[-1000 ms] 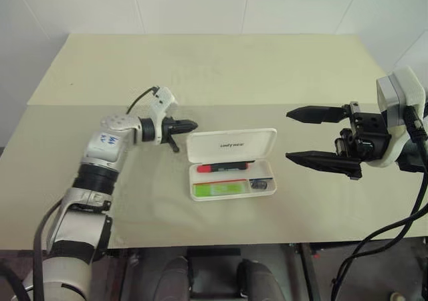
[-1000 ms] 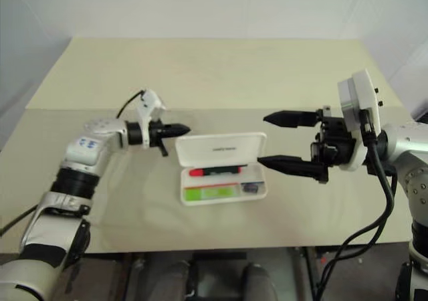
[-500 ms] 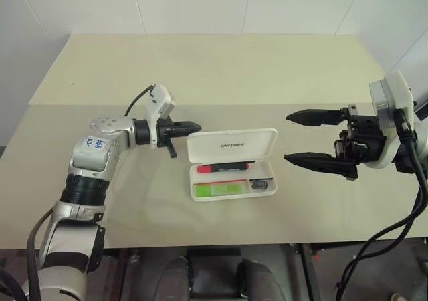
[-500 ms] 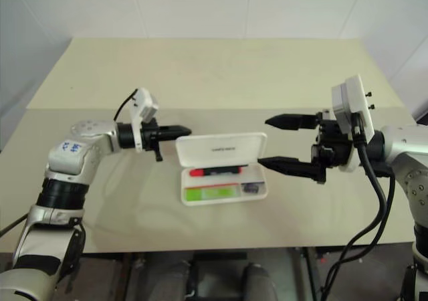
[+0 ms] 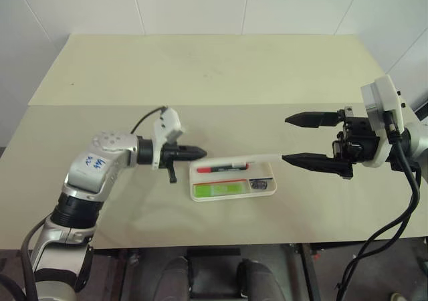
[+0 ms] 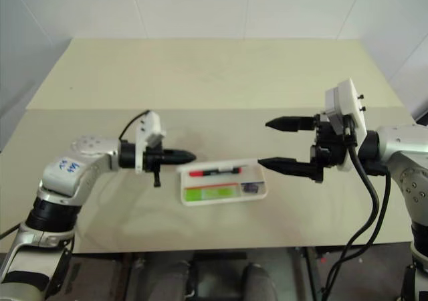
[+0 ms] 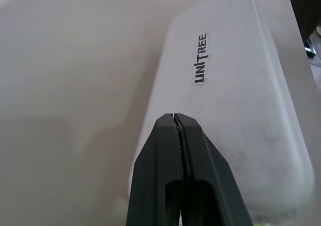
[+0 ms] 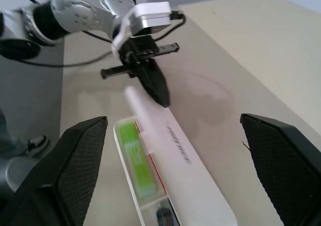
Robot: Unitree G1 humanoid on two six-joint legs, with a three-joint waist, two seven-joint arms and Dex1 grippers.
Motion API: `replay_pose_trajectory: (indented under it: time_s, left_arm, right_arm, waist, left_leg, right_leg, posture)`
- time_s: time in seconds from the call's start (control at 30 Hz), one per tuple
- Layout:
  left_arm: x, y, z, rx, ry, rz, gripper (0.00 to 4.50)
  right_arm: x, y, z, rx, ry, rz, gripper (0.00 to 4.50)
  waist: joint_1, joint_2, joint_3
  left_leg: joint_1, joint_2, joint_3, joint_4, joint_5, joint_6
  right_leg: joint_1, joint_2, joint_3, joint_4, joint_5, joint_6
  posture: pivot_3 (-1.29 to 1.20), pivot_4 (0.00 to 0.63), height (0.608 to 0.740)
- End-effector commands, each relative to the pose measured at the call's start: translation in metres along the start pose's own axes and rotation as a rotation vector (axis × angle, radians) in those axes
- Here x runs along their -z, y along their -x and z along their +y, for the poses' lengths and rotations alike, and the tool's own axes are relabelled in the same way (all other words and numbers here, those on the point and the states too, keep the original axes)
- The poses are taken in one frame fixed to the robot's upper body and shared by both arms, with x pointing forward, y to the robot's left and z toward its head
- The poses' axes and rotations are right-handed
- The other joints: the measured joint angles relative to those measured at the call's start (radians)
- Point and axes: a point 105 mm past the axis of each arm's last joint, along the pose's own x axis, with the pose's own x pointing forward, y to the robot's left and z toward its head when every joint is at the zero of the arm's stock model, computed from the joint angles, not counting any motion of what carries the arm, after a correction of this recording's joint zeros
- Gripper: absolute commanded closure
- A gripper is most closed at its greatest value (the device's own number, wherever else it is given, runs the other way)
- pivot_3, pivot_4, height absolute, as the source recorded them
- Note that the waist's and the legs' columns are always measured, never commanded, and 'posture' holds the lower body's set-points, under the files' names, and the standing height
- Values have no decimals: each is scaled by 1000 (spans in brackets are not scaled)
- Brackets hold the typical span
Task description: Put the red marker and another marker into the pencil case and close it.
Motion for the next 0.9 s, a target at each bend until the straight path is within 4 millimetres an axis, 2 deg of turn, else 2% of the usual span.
replay_pose_trajectory:
  time_s: [0.03,0.1,0.2,0.3,0.43,0.63,0.77,0.83,0.9]
  left_arm:
    - [6,-12,-15,25,-100,50,4470]
    - [17,-18,-20,27,-143,104,4470]
    - [30,-27,-25,20,-199,163,4470]
    - [30,-32,-27,20,-200,161,4470]
    - [33,-35,-32,35,-209,169,4470]
    - [3,-22,-29,18,-122,22,4470]
    - [-35,22,-20,-1,-28,-179,4470]
    - [-40,45,-17,-42,-20,-201,4470]
    - [-32,70,-7,-142,-24,-143,4470]
  right_arm:
    - [3,2,2,1,44,40,0]
    - [7,2,3,-3,46,65,0]
    - [25,2,11,-47,63,170,0]
    - [39,2,13,-63,83,245,0]
    - [43,-1,13,-72,92,251,0]
    - [38,-1,12,-83,100,225,0]
    - [24,0,8,-94,86,132,0]
    - [26,3,1,-70,60,119,0]
    - [39,13,-14,-8,19,141,0]
  waist:
    - [0,0,0]
    - [3,0,0]
    - [5,0,-1]
    - [2,1,-4]
    - [1,2,-6]
    - [1,2,-6]
    - [-8,1,-5]
    - [-15,1,-5]
    - [-22,1,-5]
  left_leg:
    - [0,0,0,0,0,0]
    - [0,0,0,0,0,0]
    - [0,-1,0,0,0,1]
    - [1,-1,0,1,-1,1]
    - [2,0,0,1,-1,1]
    - [2,0,-1,2,-1,1]
    - [1,0,-1,1,0,1]
    - [2,0,-1,0,0,1]
    - [1,0,-1,0,0,1]
  right_leg:
    - [0,0,0,0,0,0]
    - [0,0,0,0,0,0]
    - [1,-1,0,-1,0,0]
    - [2,-1,0,0,0,0]
    - [2,-1,0,0,0,0]
    - [2,-1,0,0,0,0]
    - [1,0,0,1,0,0]
    - [1,-1,0,0,0,0]
    - [1,-1,0,0,0,0]
  posture:
    - [0,150,740]
    - [0,150,740]
    - [0,150,740]
    - [0,150,740]
    - [0,150,740]
    - [0,150,740]
    - [0,150,740]
    - [0,150,740]
    - [0,150,740]
